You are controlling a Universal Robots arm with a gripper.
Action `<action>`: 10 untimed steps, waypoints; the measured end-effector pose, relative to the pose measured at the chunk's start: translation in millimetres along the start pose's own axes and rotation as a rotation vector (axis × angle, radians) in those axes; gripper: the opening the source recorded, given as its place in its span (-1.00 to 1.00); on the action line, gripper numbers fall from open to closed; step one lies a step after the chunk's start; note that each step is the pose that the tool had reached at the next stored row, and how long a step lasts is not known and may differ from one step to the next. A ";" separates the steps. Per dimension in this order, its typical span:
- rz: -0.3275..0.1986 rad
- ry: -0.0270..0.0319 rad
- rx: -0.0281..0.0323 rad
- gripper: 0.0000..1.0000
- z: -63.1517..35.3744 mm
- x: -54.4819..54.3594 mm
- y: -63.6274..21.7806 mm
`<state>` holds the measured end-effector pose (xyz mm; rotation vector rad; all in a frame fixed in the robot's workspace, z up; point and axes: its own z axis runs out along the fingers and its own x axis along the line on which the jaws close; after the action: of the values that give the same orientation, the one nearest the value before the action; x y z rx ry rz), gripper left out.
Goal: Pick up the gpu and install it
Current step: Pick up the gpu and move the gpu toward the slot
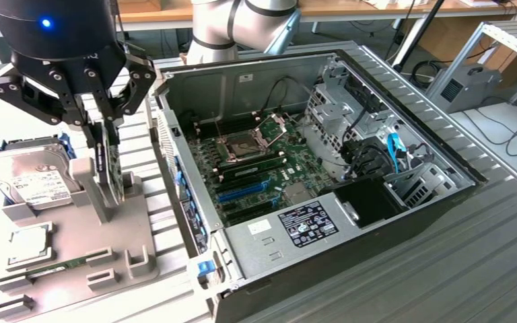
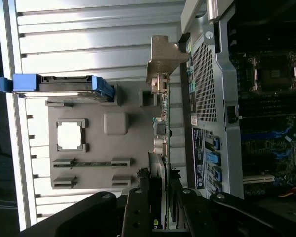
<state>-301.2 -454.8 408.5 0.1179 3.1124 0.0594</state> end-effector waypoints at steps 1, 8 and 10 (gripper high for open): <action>0.000 0.0001 0.0001 -0.48 -0.6 0.0 0.0; 0.000 0.0000 0.0000 -0.48 -3.5 -0.1 0.1; 0.000 0.0001 0.0000 -0.48 -4.4 -0.1 0.2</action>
<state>-301.2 -454.8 412.9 0.1179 3.1125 0.0594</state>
